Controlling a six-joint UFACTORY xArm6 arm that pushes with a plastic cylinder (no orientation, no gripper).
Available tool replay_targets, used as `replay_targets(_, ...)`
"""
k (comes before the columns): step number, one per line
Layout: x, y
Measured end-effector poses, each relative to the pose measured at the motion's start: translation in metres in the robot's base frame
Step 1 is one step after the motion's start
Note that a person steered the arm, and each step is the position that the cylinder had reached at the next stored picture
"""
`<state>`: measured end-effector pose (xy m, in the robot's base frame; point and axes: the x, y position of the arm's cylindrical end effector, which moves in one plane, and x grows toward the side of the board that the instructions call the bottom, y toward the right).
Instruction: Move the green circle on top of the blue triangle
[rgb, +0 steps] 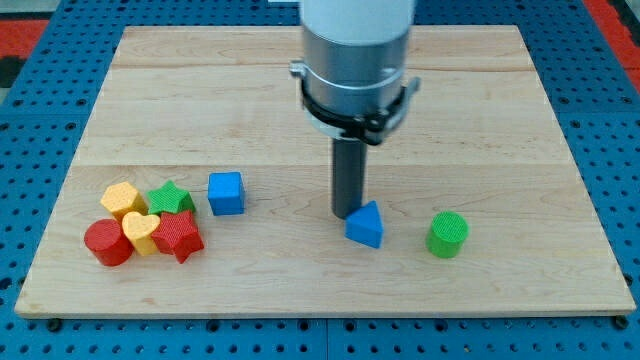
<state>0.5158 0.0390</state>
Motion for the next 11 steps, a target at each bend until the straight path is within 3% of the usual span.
replay_targets(1, -0.009, 0.054)
replay_targets(2, -0.039, 0.063)
replay_targets(3, -0.035, 0.084)
replay_targets(6, 0.048, 0.187)
replay_targets(7, 0.062, 0.15)
replay_targets(8, 0.044, 0.093)
replay_targets(11, -0.01, 0.085)
